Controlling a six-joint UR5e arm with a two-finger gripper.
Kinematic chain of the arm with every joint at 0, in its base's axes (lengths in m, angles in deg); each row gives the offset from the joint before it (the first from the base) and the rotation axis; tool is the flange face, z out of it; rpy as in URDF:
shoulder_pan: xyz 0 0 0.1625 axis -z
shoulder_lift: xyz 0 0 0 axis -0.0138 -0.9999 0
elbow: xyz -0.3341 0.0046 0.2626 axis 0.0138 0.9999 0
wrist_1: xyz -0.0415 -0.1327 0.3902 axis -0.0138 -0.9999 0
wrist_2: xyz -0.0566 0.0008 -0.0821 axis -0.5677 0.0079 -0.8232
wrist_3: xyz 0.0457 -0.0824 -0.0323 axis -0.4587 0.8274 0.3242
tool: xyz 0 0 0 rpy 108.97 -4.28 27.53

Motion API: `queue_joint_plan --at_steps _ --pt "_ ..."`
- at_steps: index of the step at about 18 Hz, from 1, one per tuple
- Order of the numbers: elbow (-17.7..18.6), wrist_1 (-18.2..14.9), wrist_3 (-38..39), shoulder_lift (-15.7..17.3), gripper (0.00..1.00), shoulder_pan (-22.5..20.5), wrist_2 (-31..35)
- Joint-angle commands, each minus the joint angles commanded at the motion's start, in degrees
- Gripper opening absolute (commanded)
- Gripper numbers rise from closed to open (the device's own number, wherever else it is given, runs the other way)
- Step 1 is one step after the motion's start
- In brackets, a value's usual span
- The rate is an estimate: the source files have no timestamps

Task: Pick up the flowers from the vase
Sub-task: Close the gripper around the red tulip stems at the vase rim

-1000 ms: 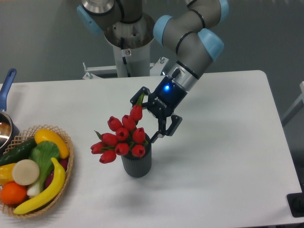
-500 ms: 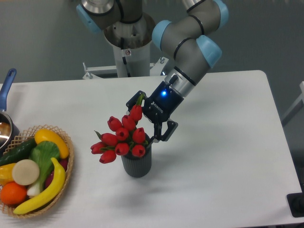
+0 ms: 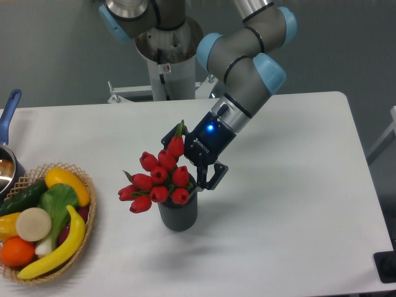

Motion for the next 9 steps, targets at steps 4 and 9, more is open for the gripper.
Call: queue_joint_plan --at_steps 4,9 --pt "0.0 0.26 0.0 0.09 0.62 0.0 0.0" --pt "-0.09 0.26 0.09 0.17 0.48 0.0 -0.09"
